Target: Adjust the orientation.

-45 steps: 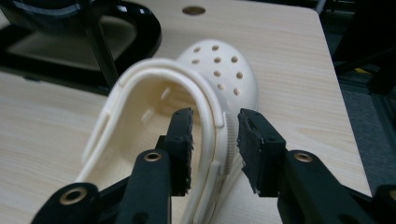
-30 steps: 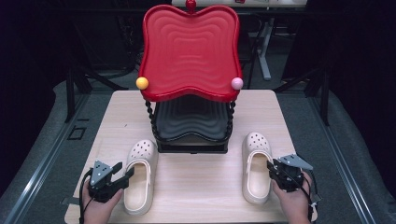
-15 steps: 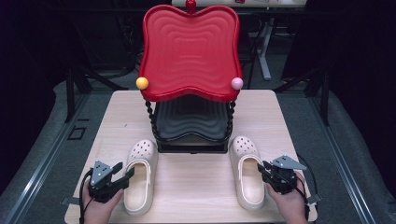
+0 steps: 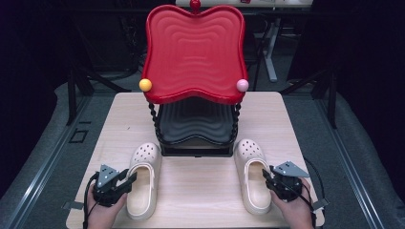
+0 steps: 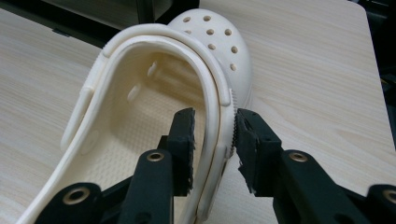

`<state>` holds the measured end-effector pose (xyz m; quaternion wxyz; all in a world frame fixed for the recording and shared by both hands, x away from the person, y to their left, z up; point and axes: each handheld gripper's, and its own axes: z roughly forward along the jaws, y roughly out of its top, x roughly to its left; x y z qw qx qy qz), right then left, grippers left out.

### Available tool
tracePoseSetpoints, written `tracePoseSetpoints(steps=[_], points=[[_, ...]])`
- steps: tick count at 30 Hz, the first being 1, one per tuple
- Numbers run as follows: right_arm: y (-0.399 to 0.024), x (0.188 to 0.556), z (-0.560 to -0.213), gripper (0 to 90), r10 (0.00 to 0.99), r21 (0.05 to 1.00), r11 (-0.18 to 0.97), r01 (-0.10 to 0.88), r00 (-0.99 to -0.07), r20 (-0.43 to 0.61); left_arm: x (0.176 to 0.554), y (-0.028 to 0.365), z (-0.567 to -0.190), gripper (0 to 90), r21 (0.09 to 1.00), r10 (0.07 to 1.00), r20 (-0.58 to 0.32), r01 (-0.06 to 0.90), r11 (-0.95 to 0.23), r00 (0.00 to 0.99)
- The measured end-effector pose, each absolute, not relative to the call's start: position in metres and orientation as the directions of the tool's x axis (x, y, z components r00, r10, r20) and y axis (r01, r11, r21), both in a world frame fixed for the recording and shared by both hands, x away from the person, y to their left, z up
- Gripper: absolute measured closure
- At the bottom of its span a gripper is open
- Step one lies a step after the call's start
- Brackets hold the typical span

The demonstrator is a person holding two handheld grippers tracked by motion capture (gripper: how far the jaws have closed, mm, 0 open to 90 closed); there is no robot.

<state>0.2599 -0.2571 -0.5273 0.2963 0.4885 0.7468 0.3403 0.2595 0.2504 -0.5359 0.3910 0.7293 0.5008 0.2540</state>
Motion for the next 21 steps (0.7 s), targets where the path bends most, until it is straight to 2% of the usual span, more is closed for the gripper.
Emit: tracePoseSetpoints(steps=[1, 8, 12, 21], points=[[-0.257, 0.261, -0.529, 71.2, 0.936, 0.790, 0.286, 0.542, -0.334, -0.110, 0.260, 0.250, -0.536, 69.4, 0.824, 0.931, -0.023, 0.535, -0.189, 0.365], [-0.257, 0.264, -0.527, 74.1, 0.948, 0.785, 0.247, 0.568, -0.311, -0.074, 0.261, 0.248, -0.533, 73.3, 0.813, 0.943, -0.009, 0.552, -0.186, 0.332], [-0.258, 0.263, -0.526, 75.0, 0.953, 0.781, 0.218, 0.585, -0.301, -0.040, 0.260, 0.250, -0.533, 74.5, 0.813, 0.948, -0.011, 0.555, -0.177, 0.319], [-0.256, 0.256, -0.521, 75.5, 0.950, 0.783, 0.217, 0.584, -0.309, -0.033, 0.256, 0.259, -0.528, 75.5, 0.811, 0.948, -0.039, 0.564, -0.154, 0.315]])
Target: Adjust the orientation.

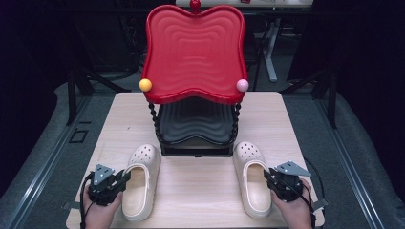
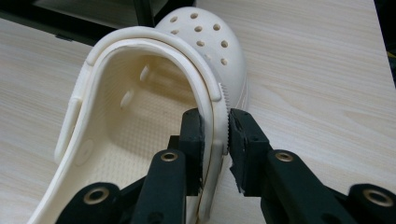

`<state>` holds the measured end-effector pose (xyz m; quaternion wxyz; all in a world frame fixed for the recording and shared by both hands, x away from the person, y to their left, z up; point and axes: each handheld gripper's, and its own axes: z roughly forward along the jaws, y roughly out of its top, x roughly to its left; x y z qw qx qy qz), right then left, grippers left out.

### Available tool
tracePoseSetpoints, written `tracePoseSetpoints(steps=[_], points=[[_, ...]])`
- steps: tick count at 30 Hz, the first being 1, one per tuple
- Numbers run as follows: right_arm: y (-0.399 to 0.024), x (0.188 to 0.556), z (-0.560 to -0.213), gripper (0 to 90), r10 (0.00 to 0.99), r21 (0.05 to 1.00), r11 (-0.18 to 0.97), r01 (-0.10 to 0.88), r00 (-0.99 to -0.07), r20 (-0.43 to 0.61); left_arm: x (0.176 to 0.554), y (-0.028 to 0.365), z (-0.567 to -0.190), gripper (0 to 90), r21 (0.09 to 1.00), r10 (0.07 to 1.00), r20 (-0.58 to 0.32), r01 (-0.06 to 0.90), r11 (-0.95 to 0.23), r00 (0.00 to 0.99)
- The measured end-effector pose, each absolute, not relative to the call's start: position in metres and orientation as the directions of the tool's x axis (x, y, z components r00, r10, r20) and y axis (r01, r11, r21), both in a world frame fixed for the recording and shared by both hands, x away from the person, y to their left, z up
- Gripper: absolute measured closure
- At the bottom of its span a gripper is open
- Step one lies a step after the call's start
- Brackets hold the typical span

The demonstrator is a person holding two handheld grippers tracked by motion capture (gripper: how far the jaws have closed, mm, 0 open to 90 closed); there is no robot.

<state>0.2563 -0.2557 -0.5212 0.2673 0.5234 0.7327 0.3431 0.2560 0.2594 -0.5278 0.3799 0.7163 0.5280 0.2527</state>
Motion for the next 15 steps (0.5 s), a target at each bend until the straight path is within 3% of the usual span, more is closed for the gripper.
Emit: tracePoseSetpoints(steps=[15], points=[[-0.2569, 0.2488, -0.5158, 75.8, 0.953, 0.803, 0.192, 0.564, -0.302, -0.016, 0.2557, 0.2654, -0.5200, 75.6, 0.819, 0.945, -0.060, 0.557, -0.138, 0.323]])
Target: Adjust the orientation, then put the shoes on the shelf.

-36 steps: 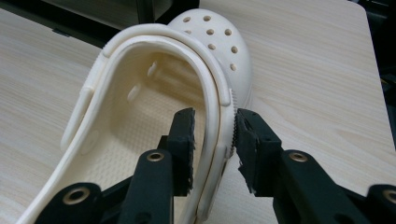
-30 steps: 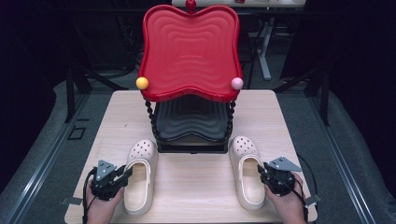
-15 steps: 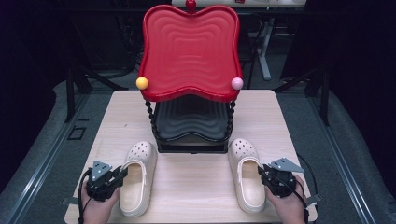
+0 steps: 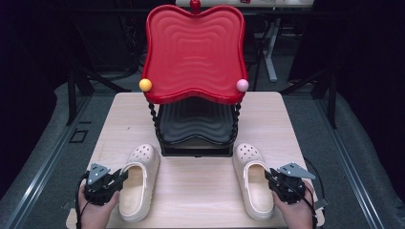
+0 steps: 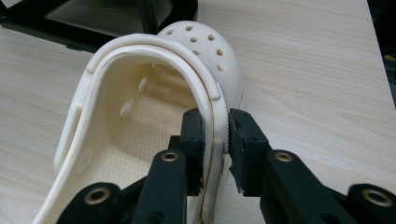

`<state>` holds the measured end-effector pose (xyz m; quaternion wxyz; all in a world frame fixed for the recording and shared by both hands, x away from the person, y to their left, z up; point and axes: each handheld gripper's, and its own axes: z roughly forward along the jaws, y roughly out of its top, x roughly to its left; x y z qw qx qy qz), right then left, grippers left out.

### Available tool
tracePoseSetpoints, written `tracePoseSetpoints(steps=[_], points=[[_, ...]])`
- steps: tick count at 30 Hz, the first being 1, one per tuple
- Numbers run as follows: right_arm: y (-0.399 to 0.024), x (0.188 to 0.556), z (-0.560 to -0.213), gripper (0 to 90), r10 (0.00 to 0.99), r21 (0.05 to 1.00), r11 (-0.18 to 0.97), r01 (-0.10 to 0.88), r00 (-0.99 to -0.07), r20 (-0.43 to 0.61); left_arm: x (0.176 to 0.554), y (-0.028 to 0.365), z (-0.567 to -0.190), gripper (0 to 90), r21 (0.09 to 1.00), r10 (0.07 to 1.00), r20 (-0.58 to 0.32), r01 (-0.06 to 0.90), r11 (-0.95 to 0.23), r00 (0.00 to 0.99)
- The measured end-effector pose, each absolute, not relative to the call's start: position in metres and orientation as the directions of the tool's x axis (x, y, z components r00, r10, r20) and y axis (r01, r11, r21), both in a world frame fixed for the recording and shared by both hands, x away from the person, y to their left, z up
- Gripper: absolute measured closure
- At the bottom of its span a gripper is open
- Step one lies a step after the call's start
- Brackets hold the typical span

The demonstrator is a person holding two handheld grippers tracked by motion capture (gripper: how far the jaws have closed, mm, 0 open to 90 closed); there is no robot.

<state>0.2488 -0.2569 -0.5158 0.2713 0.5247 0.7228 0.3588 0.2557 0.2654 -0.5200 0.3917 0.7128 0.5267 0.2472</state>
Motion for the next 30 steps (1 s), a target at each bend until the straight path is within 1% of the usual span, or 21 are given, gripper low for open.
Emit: tracePoseSetpoints(steps=[6, 13, 21, 25, 30], points=[[-0.258, 0.245, -0.512, 76.1, 0.955, 0.814, 0.175, 0.553, -0.296, -0.004, 0.254, 0.270, -0.515, 75.6, 0.824, 0.941, -0.073, 0.551, -0.131, 0.332], [-0.256, 0.244, -0.509, 76.4, 0.957, 0.824, 0.177, 0.539, -0.291, -0.015, 0.252, 0.271, -0.511, 75.7, 0.829, 0.941, -0.073, 0.545, -0.127, 0.330], [-0.262, 0.234, -0.492, 76.6, 0.963, 0.858, 0.133, 0.496, -0.271, 0.007, 0.249, 0.274, -0.502, 75.7, 0.837, 0.937, -0.097, 0.537, -0.105, 0.335], [-0.261, 0.231, -0.485, 76.6, 0.962, 0.867, 0.128, 0.482, -0.273, 0.009, 0.248, 0.273, -0.496, 75.7, 0.836, 0.933, -0.097, 0.538, -0.113, 0.348], [-0.256, 0.228, -0.475, 76.7, 0.961, 0.875, 0.151, 0.460, -0.275, -0.021, 0.239, 0.274, -0.482, 75.8, 0.848, 0.928, -0.095, 0.518, -0.114, 0.360]])
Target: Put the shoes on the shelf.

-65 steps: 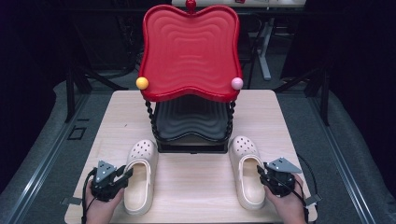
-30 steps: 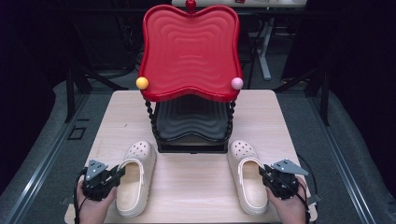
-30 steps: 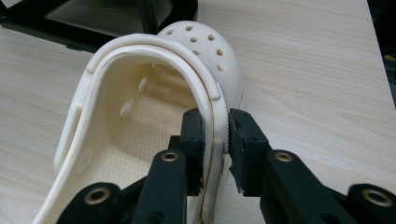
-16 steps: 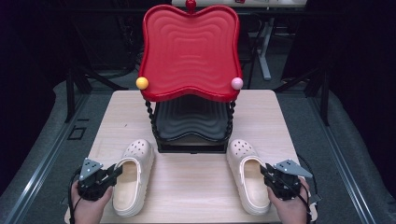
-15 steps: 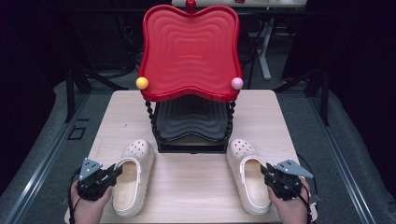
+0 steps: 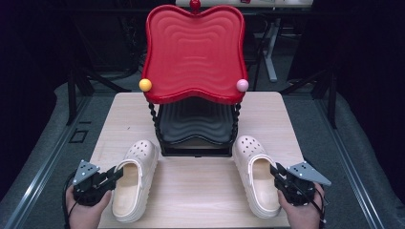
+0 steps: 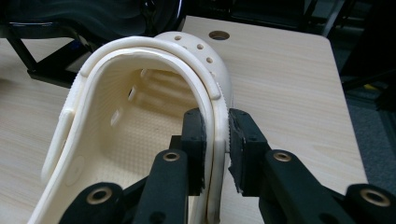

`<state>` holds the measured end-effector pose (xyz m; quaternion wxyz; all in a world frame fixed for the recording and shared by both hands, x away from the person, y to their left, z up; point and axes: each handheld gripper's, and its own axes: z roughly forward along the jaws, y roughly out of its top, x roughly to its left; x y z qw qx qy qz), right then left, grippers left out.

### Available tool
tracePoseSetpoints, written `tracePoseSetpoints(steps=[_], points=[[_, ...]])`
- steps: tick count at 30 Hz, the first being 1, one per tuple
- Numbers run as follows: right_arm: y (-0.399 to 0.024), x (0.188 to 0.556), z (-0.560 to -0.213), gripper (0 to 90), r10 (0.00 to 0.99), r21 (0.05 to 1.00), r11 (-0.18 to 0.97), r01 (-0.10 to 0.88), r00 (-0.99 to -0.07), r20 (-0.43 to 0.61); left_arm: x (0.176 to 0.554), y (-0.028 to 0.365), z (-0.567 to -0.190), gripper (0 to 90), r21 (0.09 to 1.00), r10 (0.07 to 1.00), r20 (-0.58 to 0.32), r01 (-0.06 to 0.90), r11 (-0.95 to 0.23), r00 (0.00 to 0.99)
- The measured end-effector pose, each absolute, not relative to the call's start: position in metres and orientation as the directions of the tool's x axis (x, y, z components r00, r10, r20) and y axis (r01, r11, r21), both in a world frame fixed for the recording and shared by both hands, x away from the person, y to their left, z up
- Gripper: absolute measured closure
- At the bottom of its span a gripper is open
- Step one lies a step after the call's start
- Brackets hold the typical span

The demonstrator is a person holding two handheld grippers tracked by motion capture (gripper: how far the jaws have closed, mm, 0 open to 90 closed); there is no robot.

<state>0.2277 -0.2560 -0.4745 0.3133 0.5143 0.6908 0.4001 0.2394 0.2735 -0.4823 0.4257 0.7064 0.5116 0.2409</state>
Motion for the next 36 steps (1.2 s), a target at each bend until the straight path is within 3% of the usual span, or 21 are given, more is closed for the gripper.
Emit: tracePoseSetpoints(steps=[20, 36], points=[[-0.242, 0.194, -0.437, 76.9, 0.942, 0.931, 0.163, 0.327, -0.332, -0.049, 0.218, 0.260, -0.448, 76.2, 0.892, 0.896, -0.068, 0.429, -0.143, 0.440], [-0.207, 0.217, -0.440, 76.9, 0.914, 0.926, 0.190, 0.327, -0.404, -0.045, 0.240, 0.218, -0.438, 76.2, 0.909, 0.853, -0.068, 0.384, -0.162, 0.518]])
